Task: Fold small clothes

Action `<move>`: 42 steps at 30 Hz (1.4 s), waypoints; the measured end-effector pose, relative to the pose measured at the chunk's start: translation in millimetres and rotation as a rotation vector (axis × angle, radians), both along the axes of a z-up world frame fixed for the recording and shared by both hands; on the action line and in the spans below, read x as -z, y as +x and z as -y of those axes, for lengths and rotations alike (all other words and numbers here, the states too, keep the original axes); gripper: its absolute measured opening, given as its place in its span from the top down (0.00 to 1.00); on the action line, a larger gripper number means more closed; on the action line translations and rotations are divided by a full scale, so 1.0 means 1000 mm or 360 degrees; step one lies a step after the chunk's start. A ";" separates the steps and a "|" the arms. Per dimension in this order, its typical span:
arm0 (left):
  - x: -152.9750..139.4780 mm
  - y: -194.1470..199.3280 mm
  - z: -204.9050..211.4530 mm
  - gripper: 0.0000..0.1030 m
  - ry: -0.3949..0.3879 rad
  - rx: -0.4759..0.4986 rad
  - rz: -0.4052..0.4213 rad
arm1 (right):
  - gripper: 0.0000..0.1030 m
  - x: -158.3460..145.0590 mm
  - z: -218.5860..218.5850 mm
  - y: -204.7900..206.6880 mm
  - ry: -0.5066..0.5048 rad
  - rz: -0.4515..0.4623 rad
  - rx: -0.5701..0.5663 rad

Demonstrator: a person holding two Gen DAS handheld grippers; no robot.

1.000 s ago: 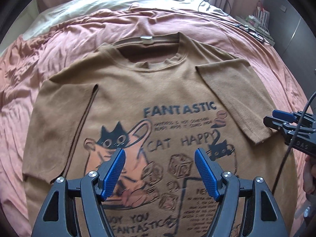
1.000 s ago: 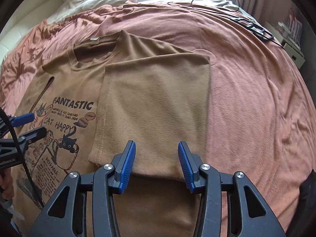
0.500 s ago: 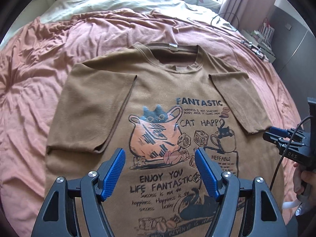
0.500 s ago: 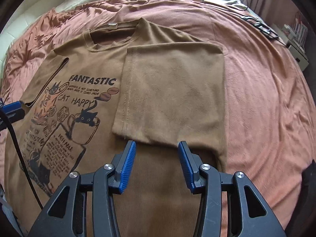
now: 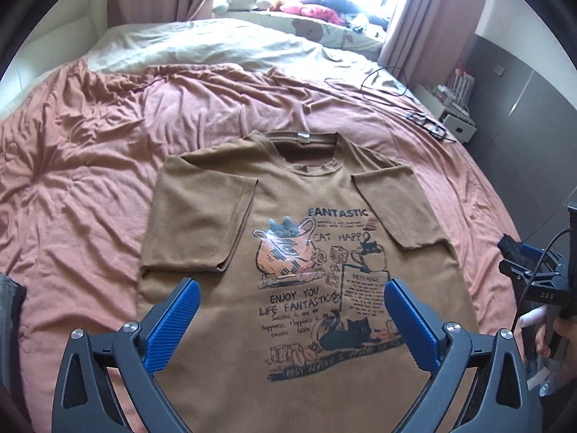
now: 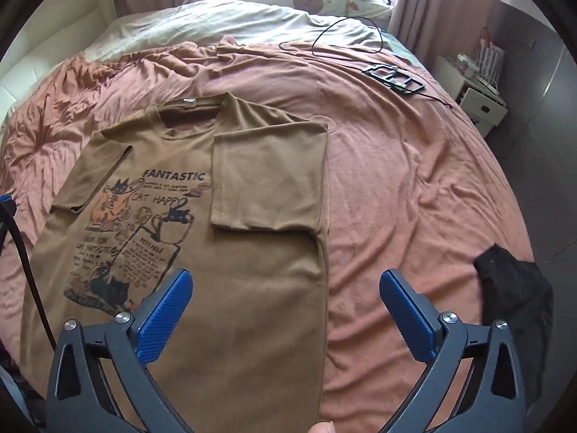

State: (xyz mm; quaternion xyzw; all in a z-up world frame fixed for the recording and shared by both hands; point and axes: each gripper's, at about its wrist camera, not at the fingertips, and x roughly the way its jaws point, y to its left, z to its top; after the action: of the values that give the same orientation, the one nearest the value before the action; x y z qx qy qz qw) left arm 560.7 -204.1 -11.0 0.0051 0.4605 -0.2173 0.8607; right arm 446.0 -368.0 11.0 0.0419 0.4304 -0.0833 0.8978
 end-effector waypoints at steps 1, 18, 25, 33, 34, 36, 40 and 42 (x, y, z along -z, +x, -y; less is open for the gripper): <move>-0.009 -0.006 -0.004 0.00 0.0000 0.0002 0.0027 | 0.00 -0.006 -0.003 -0.008 -0.0010 0.0013 0.0004; -0.098 -0.101 -0.073 0.00 -0.0101 -0.0043 0.0207 | 0.00 -0.077 -0.022 -0.154 -0.0003 0.0215 -0.0059; -0.113 -0.149 -0.097 0.00 -0.0083 -0.0052 0.0270 | 0.00 -0.089 -0.023 -0.210 -0.0004 0.0324 -0.0078; -0.126 -0.192 -0.149 0.00 -0.0142 -0.0171 0.0337 | 0.00 -0.091 -0.026 -0.270 -0.0020 0.0387 -0.0111; -0.126 -0.196 -0.156 0.00 -0.0149 -0.0186 0.0340 | 0.00 -0.091 -0.026 -0.277 -0.0015 0.0396 -0.0110; -0.124 -0.202 -0.173 0.00 -0.0151 -0.0217 0.0350 | 0.00 -0.090 -0.025 -0.288 -0.0004 0.0412 -0.0109; -0.117 -0.211 -0.201 0.00 -0.0151 -0.0260 0.0372 | 0.00 -0.084 -0.021 -0.309 0.0005 0.0428 -0.0075; -0.112 -0.219 -0.217 0.00 -0.0143 -0.0293 0.0396 | 0.00 -0.081 -0.019 -0.317 0.0008 0.0441 -0.0060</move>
State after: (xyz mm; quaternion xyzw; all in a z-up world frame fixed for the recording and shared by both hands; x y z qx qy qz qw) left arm 341.6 12.5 101.1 -0.0489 0.3385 -0.1555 0.9267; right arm 128.9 -348.7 92.3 0.0471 0.3032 -0.0587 0.9500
